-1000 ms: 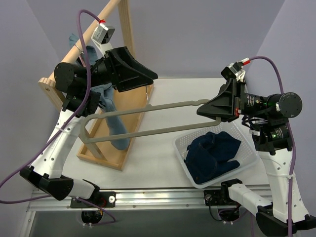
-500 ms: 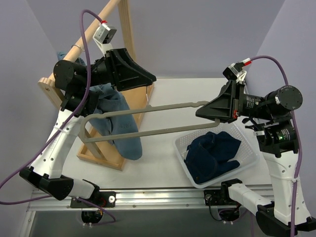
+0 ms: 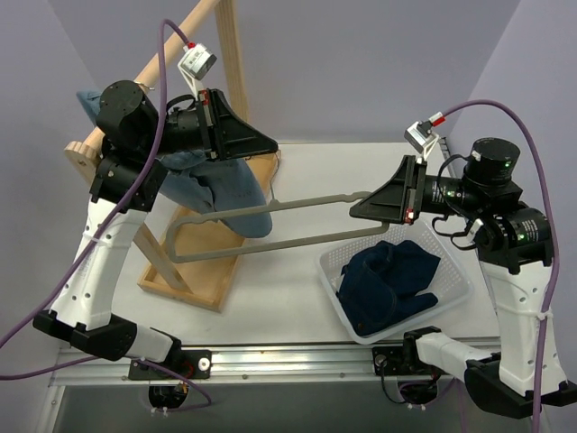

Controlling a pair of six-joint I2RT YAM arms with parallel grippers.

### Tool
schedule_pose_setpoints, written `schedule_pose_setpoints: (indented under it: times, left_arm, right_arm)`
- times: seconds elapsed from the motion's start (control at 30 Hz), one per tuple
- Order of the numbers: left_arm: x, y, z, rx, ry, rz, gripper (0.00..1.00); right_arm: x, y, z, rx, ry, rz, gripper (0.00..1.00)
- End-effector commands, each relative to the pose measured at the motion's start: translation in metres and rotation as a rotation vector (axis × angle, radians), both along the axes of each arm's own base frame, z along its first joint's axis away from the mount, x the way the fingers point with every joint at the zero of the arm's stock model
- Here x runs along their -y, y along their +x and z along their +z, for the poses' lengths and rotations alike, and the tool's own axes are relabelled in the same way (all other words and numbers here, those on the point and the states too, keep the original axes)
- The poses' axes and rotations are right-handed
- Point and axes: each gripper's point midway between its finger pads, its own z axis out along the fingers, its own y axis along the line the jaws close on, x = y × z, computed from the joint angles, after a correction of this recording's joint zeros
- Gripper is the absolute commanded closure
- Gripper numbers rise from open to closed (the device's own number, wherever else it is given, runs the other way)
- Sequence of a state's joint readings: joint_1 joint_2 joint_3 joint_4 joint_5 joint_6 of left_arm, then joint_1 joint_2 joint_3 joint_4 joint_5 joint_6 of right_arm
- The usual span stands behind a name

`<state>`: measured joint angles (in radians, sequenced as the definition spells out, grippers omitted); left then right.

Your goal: Remove the skirt from the hanger

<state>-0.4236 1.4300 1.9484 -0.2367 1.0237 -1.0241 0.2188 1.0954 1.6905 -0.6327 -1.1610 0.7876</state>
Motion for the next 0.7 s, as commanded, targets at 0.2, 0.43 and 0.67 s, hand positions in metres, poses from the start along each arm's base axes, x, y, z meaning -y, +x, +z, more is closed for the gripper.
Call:
schedule_pose_setpoints:
  times: [0.2, 0.43, 0.67]
  left_arm:
    - [-0.008, -0.011, 0.016, 0.069, -0.015, 0.028, 0.84]
    - [-0.013, -0.006, 0.021, 0.104, -0.011, 0.107, 0.06]
    - [-0.016, -0.016, 0.036, 0.171, -0.046, 0.096, 0.06]
  right_arm:
    - [0.003, 0.012, -0.024, -0.012, -0.046, -0.063, 1.00]
    - [0.010, 0.006, -0.048, -0.022, -0.137, -0.081, 1.00]
    - [0.027, 0.007, -0.077, -0.058, -0.300, -0.156, 1.00]
